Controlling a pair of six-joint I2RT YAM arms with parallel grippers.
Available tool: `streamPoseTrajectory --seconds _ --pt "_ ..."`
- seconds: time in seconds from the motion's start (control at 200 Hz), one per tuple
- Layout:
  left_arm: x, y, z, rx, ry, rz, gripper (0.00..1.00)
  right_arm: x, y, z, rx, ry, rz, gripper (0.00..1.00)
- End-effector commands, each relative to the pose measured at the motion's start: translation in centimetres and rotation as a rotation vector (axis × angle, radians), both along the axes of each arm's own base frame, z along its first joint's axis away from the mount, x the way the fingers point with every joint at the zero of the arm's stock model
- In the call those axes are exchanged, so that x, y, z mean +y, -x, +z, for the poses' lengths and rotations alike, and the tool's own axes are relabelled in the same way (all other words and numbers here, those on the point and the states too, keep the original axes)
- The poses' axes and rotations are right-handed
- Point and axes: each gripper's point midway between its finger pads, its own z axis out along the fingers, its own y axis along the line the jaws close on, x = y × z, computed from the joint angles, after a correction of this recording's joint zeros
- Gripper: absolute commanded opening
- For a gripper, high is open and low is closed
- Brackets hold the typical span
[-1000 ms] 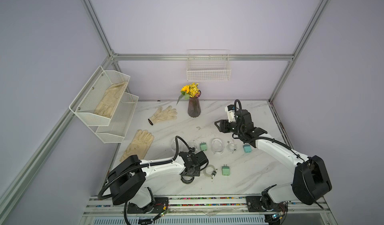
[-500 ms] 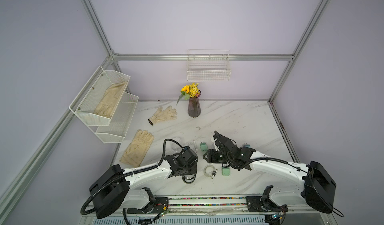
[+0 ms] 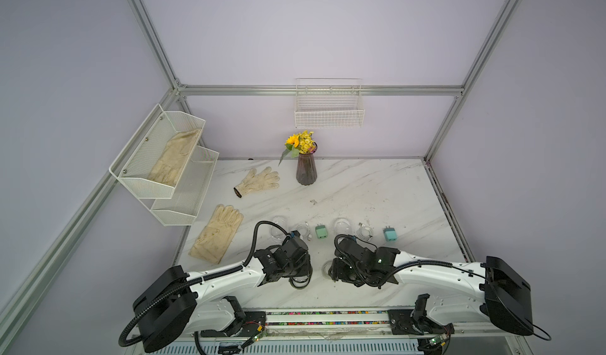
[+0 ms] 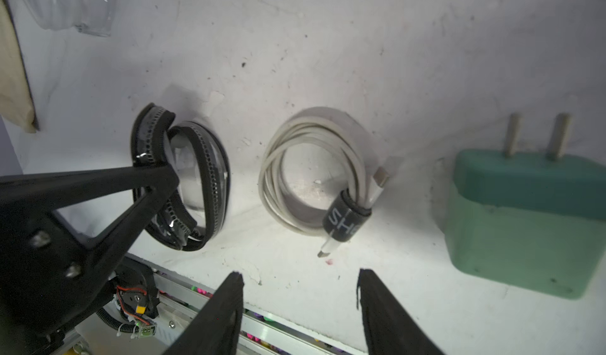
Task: Pack away charging kits
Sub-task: Pick up the charging cable from the center of the board.
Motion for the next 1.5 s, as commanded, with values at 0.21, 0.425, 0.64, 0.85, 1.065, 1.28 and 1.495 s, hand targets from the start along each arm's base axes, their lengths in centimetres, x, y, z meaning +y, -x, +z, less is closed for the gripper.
streamPoseTrajectory --seconds 0.21,0.425,0.64,0.85,1.065,1.28,1.495 --pt "-0.7 -0.2 0.2 -0.022 0.024 -0.042 0.01 0.4 -0.8 -1.5 0.033 -0.019 -0.094 0.60" --pt "-0.7 -0.4 0.3 -0.030 0.024 -0.033 0.01 -0.4 -2.1 -2.8 0.030 -0.006 -0.131 0.57" --pt "-0.6 -0.4 0.3 -0.030 0.023 -0.026 0.01 0.0 -2.4 -4.1 0.049 0.041 -0.084 0.49" --pt "-0.3 -0.4 0.4 -0.031 0.008 -0.026 0.01 -0.2 -2.1 -4.9 0.059 0.055 -0.069 0.37" --pt "-0.6 -0.8 0.9 -0.040 0.009 -0.023 0.01 -1.2 -3.1 -4.2 0.002 0.172 -0.012 0.17" --pt "-1.2 -0.7 1.3 -0.022 0.024 -0.031 0.01 -0.7 -4.6 -1.3 -0.101 0.151 0.027 0.00" --pt "-1.7 -0.9 1.9 -0.016 0.053 -0.022 0.01 0.6 -5.5 1.9 -0.143 0.072 0.084 0.00"
